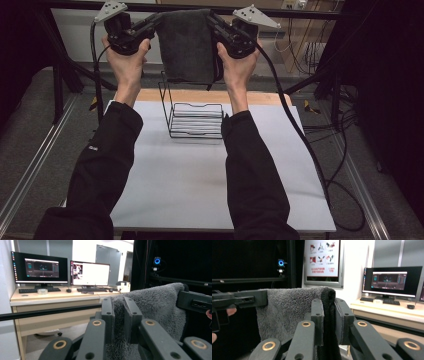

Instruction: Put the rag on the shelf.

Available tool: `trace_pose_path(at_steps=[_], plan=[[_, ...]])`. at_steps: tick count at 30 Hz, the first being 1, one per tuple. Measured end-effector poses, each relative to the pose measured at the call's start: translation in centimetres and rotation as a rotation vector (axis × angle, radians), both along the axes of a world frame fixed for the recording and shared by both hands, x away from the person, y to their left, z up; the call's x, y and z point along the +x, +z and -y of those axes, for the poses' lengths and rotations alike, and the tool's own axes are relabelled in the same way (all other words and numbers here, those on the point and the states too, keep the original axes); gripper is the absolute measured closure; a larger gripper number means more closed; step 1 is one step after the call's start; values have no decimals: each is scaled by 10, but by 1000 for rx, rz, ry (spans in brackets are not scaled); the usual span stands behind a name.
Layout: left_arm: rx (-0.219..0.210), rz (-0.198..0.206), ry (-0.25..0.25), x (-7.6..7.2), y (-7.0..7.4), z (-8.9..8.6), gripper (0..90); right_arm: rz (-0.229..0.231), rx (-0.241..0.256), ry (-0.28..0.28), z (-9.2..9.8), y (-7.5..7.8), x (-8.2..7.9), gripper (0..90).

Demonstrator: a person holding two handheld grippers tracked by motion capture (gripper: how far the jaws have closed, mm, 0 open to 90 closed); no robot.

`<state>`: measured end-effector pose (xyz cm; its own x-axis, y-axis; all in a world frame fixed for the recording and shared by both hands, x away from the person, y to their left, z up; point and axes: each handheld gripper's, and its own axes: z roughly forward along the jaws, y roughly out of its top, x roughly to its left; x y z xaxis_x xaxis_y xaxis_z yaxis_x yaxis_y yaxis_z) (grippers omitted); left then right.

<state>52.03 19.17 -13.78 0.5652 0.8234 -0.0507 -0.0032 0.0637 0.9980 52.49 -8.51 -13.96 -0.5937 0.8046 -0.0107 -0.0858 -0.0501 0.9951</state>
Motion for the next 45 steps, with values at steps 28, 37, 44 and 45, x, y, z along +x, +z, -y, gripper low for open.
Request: trace_pose_path(at_steps=[28, 37, 44, 45], plan=[[86, -68, -105, -23, -55, -5, 800, -105, -22, 41, 12, -65, -19, 794], [106, -67, -131, -36, -62, -8, 800, -105, -50, 57, 14, -68, -31, 794], [107, -85, -150, -42, -71, -11, 798, -116, -60, 85, 15, -73, -39, 794], [106, -84, -152, -44, -72, -11, 798, -119, -62, 89, 15, -73, -40, 793]])
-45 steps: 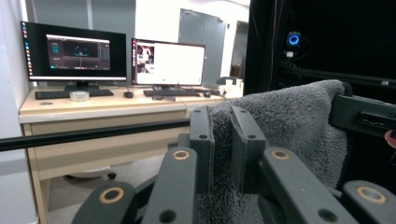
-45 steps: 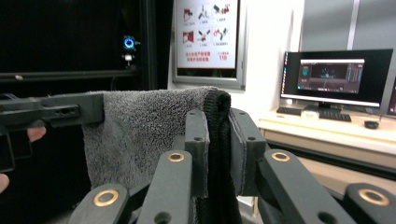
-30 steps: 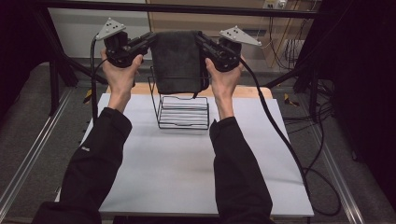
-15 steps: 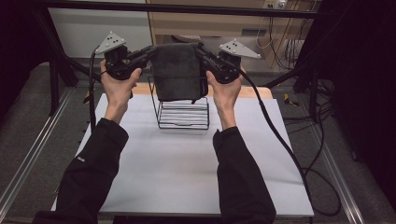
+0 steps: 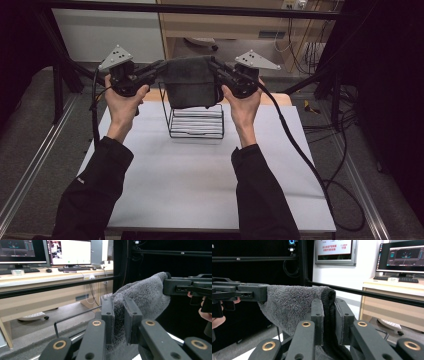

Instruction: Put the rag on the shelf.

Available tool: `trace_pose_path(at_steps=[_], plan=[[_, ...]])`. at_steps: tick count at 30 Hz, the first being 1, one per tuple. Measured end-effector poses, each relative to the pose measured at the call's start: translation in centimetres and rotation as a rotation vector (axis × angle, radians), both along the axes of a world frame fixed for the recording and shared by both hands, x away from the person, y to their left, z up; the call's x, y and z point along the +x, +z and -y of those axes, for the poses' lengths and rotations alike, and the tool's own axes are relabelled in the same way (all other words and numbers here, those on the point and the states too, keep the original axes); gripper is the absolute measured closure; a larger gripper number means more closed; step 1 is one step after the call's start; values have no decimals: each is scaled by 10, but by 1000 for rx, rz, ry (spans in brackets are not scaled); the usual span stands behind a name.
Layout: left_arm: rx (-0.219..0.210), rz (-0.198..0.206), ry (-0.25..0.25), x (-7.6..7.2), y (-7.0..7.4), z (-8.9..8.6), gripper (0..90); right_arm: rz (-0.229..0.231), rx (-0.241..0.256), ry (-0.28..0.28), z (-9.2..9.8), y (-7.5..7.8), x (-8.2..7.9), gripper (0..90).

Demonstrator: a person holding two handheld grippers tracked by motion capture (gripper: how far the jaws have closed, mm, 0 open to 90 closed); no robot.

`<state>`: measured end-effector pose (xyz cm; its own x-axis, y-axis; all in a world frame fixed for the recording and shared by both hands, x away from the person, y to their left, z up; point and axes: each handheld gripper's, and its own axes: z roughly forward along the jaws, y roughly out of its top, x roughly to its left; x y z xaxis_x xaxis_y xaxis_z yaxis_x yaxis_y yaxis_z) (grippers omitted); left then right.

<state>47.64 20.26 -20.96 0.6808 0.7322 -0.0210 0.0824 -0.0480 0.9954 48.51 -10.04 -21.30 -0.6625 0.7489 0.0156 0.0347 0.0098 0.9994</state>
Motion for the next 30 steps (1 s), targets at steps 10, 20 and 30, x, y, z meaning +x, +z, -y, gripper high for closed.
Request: trace_pose_path(at_steps=[10, 20, 30], plan=[[37, -28, -17, -15, -14, -1, 789, -28, -30, 33, 2, -8, -13, 793], [66, -75, -20, -23, -23, -5, 765, -39, -78, 59, 0, -11, -20, 792], [100, -134, 15, -21, 11, -14, 725, -52, -91, 73, 3, -15, -22, 792]])
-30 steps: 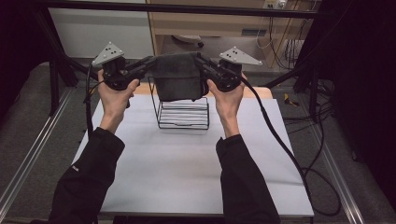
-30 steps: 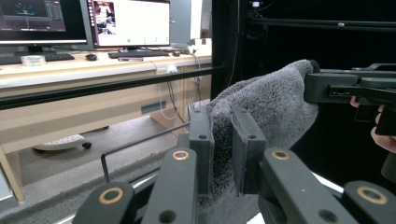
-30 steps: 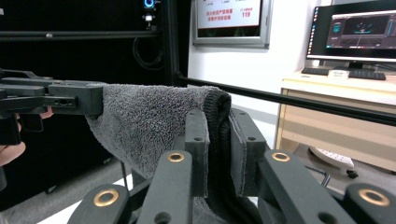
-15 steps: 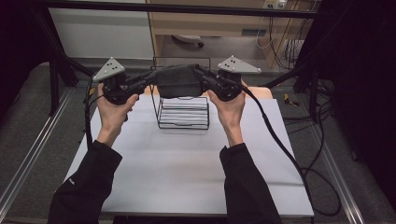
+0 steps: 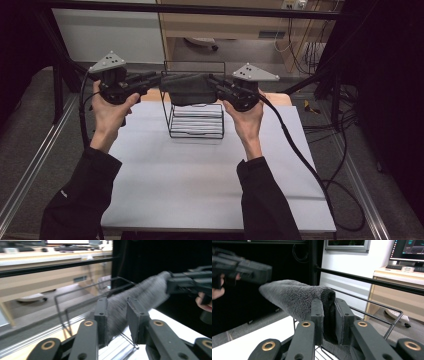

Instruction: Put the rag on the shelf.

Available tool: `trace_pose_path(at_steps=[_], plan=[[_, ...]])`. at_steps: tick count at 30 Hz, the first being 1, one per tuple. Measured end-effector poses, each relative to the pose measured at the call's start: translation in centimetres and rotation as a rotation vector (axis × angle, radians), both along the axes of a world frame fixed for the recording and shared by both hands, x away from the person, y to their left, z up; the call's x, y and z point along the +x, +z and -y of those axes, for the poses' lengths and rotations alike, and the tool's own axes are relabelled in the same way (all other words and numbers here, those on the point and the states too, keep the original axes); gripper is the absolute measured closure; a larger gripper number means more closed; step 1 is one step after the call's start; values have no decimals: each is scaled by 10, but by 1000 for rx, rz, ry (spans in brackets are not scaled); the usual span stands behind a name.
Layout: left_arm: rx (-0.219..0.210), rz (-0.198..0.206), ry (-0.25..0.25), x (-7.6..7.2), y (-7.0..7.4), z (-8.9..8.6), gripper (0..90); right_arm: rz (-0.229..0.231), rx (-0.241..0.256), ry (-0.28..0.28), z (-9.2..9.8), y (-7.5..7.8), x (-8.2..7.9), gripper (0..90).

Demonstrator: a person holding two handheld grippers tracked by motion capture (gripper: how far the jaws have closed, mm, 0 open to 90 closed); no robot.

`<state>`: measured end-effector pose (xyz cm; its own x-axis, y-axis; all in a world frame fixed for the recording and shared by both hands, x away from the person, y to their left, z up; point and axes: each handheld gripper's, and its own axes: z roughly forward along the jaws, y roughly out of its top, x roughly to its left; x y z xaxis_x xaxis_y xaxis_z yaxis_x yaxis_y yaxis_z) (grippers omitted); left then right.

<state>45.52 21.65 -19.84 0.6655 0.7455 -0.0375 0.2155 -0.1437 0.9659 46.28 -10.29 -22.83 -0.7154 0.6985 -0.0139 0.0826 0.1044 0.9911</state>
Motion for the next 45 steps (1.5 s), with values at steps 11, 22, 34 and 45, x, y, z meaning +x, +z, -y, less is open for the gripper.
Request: trace_pose_path(at_steps=[11, 22, 34, 45], plan=[[78, -97, -26, 21, -1, 20, 896, -3, -19, 20, 2, -5, -1, 783], [142, -104, -78, 11, -22, 25, 896, -29, -42, 40, 7, -2, -9, 599], [200, -107, -90, 11, -45, 32, 896, -144, -69, 47, 4, 1, -1, 854], [204, -134, -49, 28, -75, 40, 897, -239, -119, -4, 6, -46, 20, 900]])
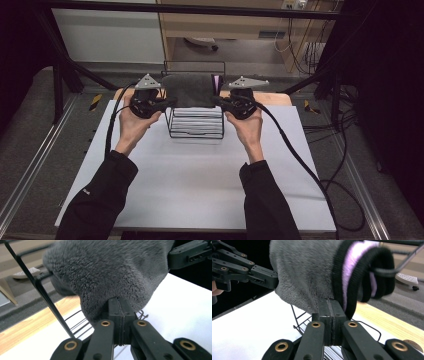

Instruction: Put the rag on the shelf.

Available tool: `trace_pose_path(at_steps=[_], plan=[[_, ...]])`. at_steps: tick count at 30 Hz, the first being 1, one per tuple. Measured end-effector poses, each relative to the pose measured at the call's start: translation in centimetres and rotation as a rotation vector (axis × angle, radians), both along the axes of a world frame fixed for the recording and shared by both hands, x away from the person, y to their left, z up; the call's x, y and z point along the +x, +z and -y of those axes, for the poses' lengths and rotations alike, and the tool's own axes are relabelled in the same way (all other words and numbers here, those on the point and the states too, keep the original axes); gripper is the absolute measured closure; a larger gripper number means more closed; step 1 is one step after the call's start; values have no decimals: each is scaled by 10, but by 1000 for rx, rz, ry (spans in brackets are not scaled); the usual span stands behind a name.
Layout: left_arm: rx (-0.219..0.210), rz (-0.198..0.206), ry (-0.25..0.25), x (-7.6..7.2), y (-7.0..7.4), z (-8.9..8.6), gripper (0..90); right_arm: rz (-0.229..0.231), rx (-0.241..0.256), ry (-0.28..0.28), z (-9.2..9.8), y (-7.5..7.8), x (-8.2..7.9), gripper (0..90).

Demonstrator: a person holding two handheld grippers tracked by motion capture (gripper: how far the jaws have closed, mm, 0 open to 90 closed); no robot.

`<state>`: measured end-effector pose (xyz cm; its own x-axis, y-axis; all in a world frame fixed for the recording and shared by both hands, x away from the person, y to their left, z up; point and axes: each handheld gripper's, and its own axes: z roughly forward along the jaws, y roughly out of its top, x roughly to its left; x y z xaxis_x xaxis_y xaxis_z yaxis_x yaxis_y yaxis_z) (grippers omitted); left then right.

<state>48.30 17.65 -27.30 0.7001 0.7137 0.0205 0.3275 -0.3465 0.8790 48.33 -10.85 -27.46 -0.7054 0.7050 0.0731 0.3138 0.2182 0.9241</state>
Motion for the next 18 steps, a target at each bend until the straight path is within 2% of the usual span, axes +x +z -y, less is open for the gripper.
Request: trace_pose_path(at_steps=[4, 7, 10, 15, 18], plan=[[-15, -2, -4, 2, -5, -1, 896, 12, 5, 4, 2, -7, 2, 876], [-37, -9, -15, -1, -2, -5, 880, 37, 15, 16, 4, -3, -3, 835], [-44, -14, -25, -8, 4, -10, 819, 46, 38, 33, 8, 5, -11, 763], [-34, -31, -22, -17, 11, -14, 643, 55, 46, 26, 15, 20, -23, 558], [4, -37, -13, -20, 11, -17, 551, 42, 44, 24, 20, 27, -27, 416]])
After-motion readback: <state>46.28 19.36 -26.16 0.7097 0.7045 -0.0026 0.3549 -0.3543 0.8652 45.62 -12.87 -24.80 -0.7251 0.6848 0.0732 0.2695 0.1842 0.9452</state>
